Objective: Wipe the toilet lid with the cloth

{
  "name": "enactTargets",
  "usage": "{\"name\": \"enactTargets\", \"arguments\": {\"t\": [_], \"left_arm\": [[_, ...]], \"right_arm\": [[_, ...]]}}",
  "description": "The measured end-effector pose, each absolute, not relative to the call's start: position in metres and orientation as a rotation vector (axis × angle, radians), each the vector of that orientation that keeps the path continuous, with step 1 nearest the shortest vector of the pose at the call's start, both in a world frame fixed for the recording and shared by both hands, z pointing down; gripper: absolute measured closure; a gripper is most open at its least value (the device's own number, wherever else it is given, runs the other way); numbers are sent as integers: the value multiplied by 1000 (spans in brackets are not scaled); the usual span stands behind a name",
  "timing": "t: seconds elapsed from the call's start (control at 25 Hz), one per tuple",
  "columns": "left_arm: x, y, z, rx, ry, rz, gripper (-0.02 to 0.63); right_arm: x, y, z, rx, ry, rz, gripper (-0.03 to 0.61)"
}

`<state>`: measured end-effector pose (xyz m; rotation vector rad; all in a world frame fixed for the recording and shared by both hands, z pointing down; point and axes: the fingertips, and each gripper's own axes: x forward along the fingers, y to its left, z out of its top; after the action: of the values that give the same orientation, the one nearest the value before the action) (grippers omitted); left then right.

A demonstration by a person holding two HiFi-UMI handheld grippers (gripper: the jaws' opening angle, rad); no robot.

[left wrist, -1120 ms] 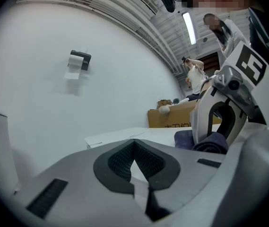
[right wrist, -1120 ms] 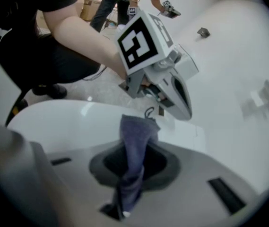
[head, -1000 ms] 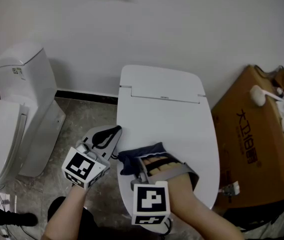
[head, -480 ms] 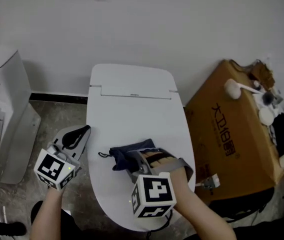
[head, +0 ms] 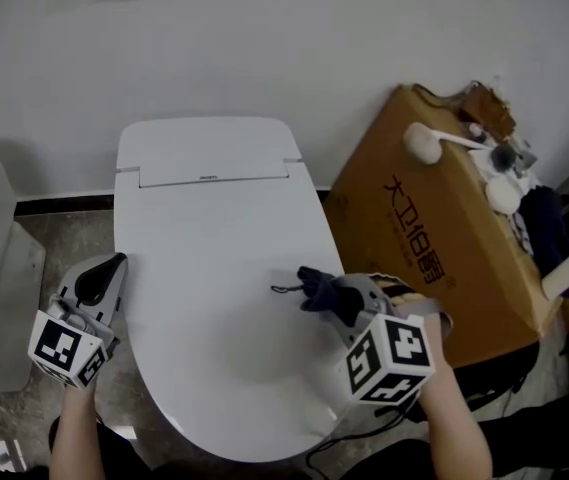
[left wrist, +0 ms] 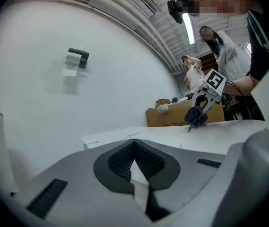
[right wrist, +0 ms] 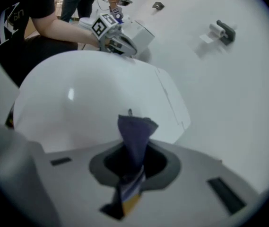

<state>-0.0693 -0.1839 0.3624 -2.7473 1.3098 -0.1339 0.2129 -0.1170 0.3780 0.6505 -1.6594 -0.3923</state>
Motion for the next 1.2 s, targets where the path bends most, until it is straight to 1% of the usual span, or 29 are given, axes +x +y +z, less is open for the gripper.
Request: {"name": "enactTargets", "arguments": {"t": [0.2,0.4,1.2], "left_arm": [[-68,-187,361,-2744,1308,-134,598],[-67,-186,359,-2719,1310,-131,598],[-65,-180,359,-2724,1314,-116,598]], "right_arm": [[255,-104,389,700,-1633,-314,515],[266,-92,405,690,-1626,-263,515],[219,-73,419,609,-1663,-291,515]]}}
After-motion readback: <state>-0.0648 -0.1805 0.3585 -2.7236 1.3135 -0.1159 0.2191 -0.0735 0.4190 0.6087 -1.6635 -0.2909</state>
